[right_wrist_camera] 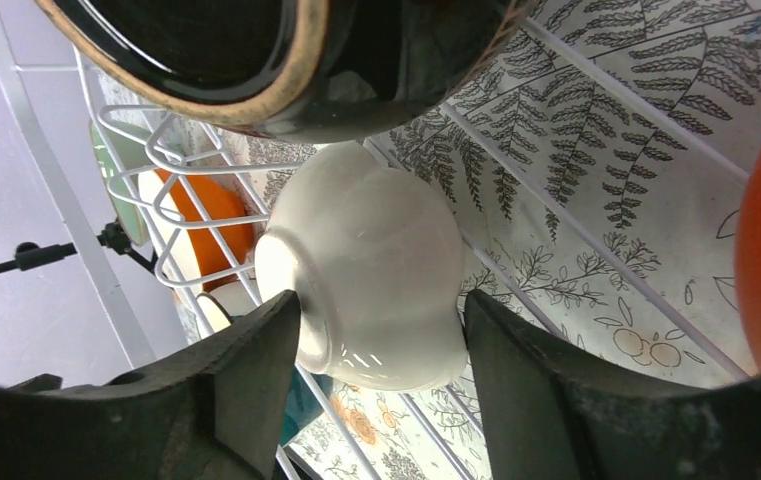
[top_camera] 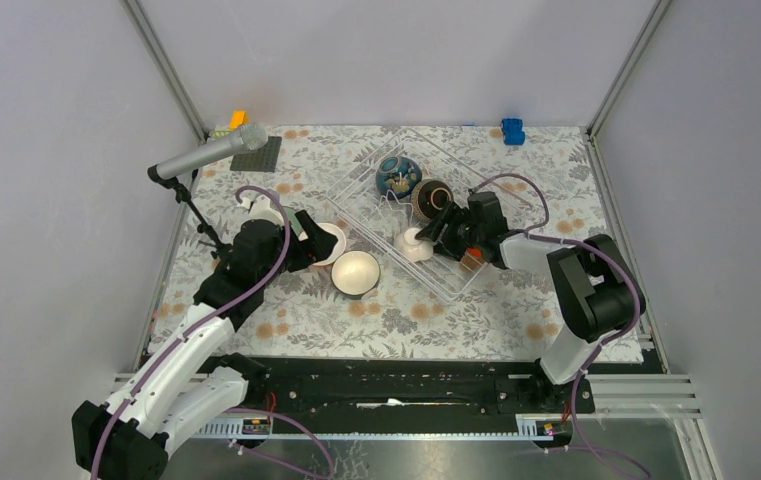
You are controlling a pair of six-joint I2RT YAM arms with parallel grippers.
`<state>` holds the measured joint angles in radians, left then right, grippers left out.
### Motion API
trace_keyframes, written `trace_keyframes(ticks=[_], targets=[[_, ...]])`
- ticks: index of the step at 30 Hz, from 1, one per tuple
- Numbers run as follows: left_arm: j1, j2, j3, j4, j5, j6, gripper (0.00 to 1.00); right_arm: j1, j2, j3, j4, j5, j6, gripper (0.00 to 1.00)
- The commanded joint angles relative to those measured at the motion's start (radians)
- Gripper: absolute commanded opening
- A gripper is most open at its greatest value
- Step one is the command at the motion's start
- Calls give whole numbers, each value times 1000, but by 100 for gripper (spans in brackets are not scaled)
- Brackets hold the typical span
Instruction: Unload the bowls from the dish rack
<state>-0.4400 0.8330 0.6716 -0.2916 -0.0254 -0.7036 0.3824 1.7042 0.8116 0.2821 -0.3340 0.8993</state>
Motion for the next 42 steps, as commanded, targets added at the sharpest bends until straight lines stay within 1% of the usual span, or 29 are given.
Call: trace_keyframes(ticks=[1, 3, 6, 9, 11, 18, 21, 24, 27, 28, 29, 30, 32, 36, 42], targets=[[4, -24, 21, 20, -26, 18, 89, -22, -40, -27, 130, -88, 32, 64], [4, -23, 20, 22, -24, 15, 89, -23, -32, -27, 156, -126, 40, 59], [4, -20, 24, 21, -19, 15, 89, -23, -31, -26, 173, -156, 40, 55], [5, -20, 25, 19, -19, 15, 89, -24, -48, -25, 168, -151, 25, 44], [4, -21, 28, 16, -19, 16, 89, -23, -67, -16, 153, -151, 5, 40], [4, -21, 34, 13, -21, 18, 89, -24, -124, 46, 55, -178, -85, 42], [5, -21, 35, 12, -20, 16, 89, -24, -159, 65, -4, -141, -121, 42], [4, -21, 38, 14, -18, 16, 89, -23, -212, 104, -132, -30, -235, 42], [4, -19, 39, 14, -16, 16, 89, -23, -263, 158, -267, 125, -371, 41], [4, -17, 38, 17, -13, 16, 89, -22, -280, 174, -327, 180, -425, 33], [5, -16, 37, 21, -11, 15, 89, -15, -295, 192, -368, 246, -472, 30], [5, -14, 35, 24, -8, 13, 89, -1, -307, 218, -405, 305, -515, 29], [5, -8, 30, 35, 1, 8, 89, 38, -317, 267, -476, 458, -593, 29], [4, 1, 30, 40, 13, 3, 89, 133, -295, 348, -589, 678, -706, 31], [4, -11, 24, 36, 12, 0, 89, 261, -188, 413, -701, 892, -754, 33]])
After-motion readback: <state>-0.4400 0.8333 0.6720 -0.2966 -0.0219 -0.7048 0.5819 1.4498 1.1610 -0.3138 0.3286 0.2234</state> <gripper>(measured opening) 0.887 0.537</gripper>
